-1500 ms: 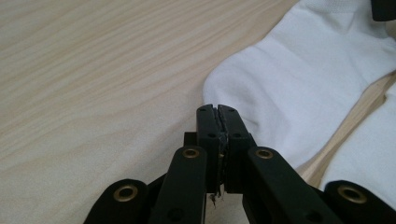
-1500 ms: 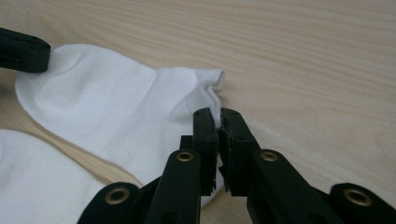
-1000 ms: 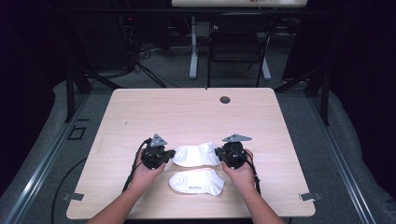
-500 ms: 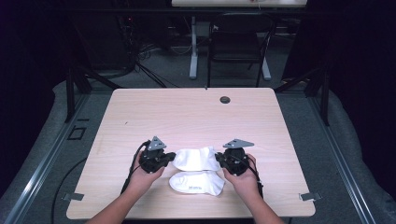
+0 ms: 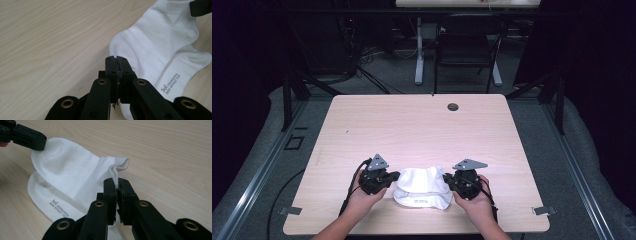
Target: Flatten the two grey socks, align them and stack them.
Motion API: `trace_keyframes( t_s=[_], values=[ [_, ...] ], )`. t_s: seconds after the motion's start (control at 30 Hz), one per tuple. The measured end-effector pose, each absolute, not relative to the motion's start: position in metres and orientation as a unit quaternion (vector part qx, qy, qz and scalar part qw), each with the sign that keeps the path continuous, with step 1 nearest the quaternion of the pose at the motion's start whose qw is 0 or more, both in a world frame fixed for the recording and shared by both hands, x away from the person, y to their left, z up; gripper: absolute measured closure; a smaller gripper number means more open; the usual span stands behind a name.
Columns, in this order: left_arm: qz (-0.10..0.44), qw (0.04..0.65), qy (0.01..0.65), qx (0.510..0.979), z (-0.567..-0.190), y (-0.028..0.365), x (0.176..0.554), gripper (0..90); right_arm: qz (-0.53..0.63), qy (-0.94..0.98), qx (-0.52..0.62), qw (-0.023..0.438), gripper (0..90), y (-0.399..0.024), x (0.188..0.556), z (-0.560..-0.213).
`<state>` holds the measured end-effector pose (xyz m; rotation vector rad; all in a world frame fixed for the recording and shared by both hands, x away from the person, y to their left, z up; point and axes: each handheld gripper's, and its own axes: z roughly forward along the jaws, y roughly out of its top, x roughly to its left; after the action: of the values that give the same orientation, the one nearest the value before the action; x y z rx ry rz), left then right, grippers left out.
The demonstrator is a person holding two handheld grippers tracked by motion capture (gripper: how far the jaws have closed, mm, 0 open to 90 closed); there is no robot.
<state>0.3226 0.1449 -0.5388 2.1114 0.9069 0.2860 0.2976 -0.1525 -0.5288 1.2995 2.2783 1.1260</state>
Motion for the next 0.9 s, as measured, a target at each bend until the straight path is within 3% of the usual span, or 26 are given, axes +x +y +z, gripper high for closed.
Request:
trace_keyframes(
  t_s=[0.9],
  values=[
    [0.092, 0.409, 0.353, 0.837, -0.544, 0.149, 0.295, 88.7, 0.385, 0.805, 0.431, 0.136, 85.7, -0.154, 0.264, -0.531]
  ],
)
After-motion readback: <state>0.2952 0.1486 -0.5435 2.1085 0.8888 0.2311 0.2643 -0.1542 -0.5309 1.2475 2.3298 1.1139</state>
